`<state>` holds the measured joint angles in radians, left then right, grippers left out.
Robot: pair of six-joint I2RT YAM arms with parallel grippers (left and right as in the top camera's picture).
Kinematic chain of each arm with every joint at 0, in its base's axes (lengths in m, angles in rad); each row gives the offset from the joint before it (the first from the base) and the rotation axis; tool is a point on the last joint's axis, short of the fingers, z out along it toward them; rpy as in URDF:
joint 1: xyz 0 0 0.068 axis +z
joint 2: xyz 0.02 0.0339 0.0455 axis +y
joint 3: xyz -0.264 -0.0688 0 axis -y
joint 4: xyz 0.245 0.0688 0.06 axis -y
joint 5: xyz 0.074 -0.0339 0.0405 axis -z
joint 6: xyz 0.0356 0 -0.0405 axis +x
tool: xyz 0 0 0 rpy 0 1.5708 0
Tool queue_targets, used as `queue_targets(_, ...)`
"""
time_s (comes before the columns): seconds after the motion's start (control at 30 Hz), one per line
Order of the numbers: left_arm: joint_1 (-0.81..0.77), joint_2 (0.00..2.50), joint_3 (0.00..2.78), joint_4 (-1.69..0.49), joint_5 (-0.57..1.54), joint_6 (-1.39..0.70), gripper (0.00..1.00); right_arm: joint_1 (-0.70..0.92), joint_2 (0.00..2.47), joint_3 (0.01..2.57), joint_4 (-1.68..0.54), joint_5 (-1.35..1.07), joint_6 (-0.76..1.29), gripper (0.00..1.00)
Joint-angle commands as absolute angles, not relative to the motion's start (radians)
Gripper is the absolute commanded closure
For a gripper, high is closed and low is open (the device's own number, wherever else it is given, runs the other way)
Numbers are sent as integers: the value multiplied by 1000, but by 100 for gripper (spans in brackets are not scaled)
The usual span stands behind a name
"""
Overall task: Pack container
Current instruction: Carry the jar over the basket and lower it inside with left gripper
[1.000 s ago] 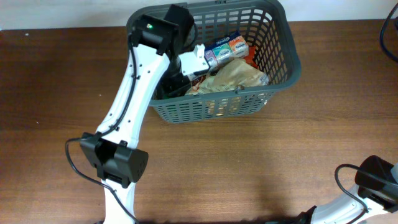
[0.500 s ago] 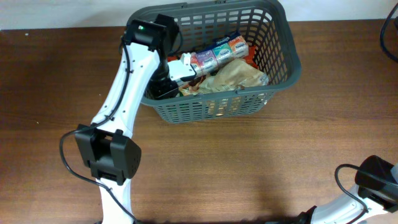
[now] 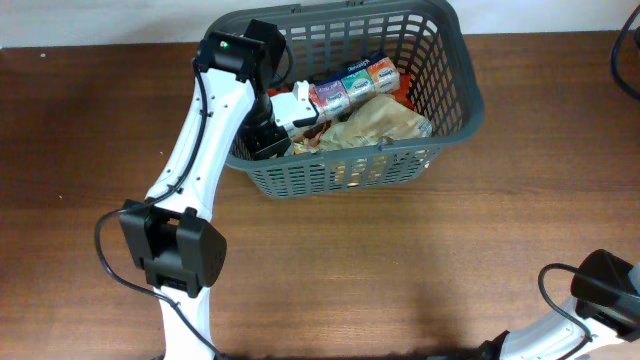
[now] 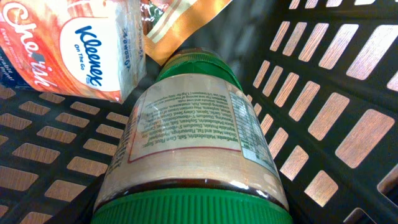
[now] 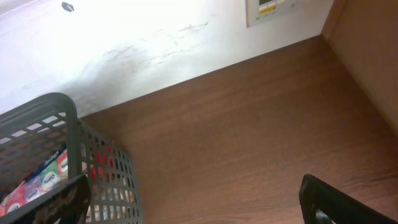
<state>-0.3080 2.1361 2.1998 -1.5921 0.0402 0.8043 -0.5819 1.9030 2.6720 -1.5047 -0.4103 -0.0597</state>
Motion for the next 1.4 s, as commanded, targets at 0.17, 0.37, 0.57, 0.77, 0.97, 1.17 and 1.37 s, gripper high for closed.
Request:
queue_targets(0.17, -308, 2128, 2200, -1543, 37, 829, 98, -583, 1911, 2669, -1505, -422, -62, 2)
queue_targets(0.37, -316, 2128, 2200, -1538, 38, 825, 86, -583, 1911, 2669, -1505, -422, -62, 1)
queue_targets(0.57, -316, 2128, 2200, -1558, 37, 824, 83, -583, 1911, 2669, -1505, -422, -62, 1)
queue_targets(0.77, -316, 2128, 2200, -1593, 37, 820, 82, -583, 1911, 2669, -1505, -422, -62, 1)
queue_targets(0.97, -316, 2128, 2200, -1581, 37, 817, 1, -583, 1911, 2669, -1505, -422, -62, 1)
queue_targets(1.17, -333, 2128, 2227, -1525, -57, 704, 1, -583, 1911, 2669, -1505, -422, -62, 1)
queue_targets(1.37, -333, 2124, 2465, -1565, -68, 582, 1, -583, 1911, 2669, -1505, -422, -62, 1)
